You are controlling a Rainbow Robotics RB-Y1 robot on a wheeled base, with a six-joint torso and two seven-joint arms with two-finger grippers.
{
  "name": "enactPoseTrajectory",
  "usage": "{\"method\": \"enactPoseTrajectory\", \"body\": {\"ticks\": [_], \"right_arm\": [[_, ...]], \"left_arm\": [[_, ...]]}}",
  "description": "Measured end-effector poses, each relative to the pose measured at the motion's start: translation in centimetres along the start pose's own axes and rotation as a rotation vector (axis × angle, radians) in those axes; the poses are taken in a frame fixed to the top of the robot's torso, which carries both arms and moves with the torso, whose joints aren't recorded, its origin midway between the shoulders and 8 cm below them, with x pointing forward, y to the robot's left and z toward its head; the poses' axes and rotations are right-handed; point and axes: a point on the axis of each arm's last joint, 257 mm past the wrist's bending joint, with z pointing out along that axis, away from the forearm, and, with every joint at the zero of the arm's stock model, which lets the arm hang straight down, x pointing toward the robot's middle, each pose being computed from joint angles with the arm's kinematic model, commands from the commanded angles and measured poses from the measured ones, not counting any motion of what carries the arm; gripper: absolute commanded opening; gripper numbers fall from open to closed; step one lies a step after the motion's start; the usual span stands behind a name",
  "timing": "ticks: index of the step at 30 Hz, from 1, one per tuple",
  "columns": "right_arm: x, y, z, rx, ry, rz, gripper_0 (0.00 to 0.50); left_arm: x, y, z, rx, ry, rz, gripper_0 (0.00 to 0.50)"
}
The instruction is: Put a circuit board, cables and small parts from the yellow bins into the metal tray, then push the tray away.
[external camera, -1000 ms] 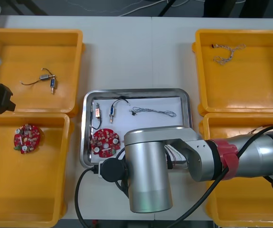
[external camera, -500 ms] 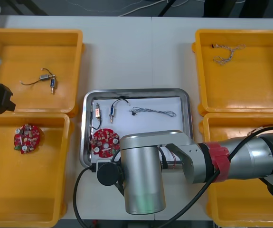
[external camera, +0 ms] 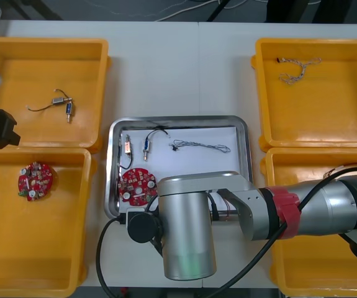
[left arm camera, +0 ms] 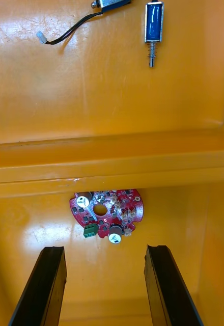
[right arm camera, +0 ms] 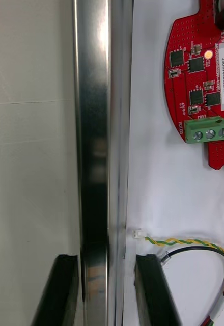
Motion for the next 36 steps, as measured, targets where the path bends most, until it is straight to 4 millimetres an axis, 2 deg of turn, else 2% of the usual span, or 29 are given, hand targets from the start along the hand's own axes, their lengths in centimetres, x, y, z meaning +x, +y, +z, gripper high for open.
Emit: {"method": "enactPoseTrajectory", "body": {"ticks": [1, 2, 15, 27, 36], "right_arm": [[0.0, 0.1, 0.0, -0.001, 0.000, 0.001, 0.014], [0.0, 0.1, 0.0, -0.002, 0.000, 0.001, 0.000], [-0.2, -0.3, 0.1, 0.008, -0.013, 0.002, 0.000], [0.8, -4.0, -0.3, 0.076, -0.012, 0.001, 0.000], [0.8, -7.4, -1.1, 0.127, -0.008, -0.004, 0.000]], "left_arm": [[0.0, 0.0, 0.0, 0.000, 0.000, 0.000, 0.451], [0.0, 0.0, 0.0, 0.000, 0.000, 0.000, 0.452], [0.0, 0.0, 0.0, 0.000, 0.000, 0.000, 0.451], [0.0, 0.0, 0.0, 0.000, 0.000, 0.000, 0.452], [0.0, 0.0, 0.0, 0.000, 0.000, 0.000, 0.453]]}}
